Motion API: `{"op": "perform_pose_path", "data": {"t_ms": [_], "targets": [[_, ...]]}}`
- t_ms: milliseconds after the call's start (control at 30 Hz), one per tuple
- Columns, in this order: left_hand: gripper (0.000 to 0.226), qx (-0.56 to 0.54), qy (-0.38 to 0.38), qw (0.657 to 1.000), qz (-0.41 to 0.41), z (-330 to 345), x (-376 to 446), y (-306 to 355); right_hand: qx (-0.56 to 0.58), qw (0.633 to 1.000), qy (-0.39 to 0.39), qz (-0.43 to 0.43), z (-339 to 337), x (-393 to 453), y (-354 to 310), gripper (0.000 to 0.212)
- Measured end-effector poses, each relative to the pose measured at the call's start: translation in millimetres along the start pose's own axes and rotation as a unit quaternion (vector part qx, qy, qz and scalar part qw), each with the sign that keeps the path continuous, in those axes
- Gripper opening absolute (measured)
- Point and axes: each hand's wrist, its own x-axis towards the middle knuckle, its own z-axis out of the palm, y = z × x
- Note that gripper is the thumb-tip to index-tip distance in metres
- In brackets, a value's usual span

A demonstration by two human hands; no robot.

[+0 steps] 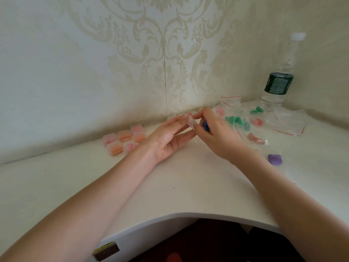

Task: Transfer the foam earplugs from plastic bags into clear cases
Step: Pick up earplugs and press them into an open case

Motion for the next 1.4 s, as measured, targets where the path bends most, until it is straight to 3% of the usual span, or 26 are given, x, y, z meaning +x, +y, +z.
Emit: {"op": "perform_pose_path", "data": {"t_ms": [333, 533, 667, 833, 933, 1033, 1100, 1233, 1300, 1400], "targets": [[0.012, 0.012, 0.072, 0.997, 0.010, -4, 6, -2, -0.079, 0.994, -0.055, -0.048, 5, -1, 7, 0.025], [0.011, 0.010, 0.092, 0.995, 0.021, -4, 10, 2, -0.241, 0.964, -0.030, -0.106, 10, 4, 11, 0.016], [0.015, -0.003, 0.101, 0.995, 0.022, -3, 8, 0, -0.266, 0.954, 0.010, -0.138, 9, 5, 11, 0.031], [0.020, 0.018, 0.099, 0.995, 0.016, 0, 6, -4, -0.177, 0.978, 0.080, -0.078, 4, 8, 15, 0.022], [0.030, 0.090, 0.020, 0.995, -0.041, 2, -2, 3, -0.068, 0.990, 0.121, -0.016, 0, 12, 16, 0.021], [0.034, 0.103, -0.040, 0.990, -0.082, 2, -6, 4, -0.067, 0.993, 0.098, -0.012, -1, 14, 20, 0.022], [0.036, 0.087, -0.034, 0.992, -0.079, 2, -4, 3, -0.029, 0.995, 0.095, 0.013, 1, 13, 18, 0.024], [0.040, 0.021, 0.031, 0.998, -0.049, -2, 4, 0, 0.192, 0.968, 0.102, 0.125, -3, 18, 12, 0.038], [0.034, -0.009, 0.054, 0.998, -0.038, -5, 7, -1, 0.213, 0.967, 0.066, 0.127, -6, 18, 11, 0.043], [0.025, -0.033, 0.072, 0.997, -0.023, -6, 8, -1, 0.177, 0.979, 0.036, 0.090, -6, 14, 6, 0.034]]}}
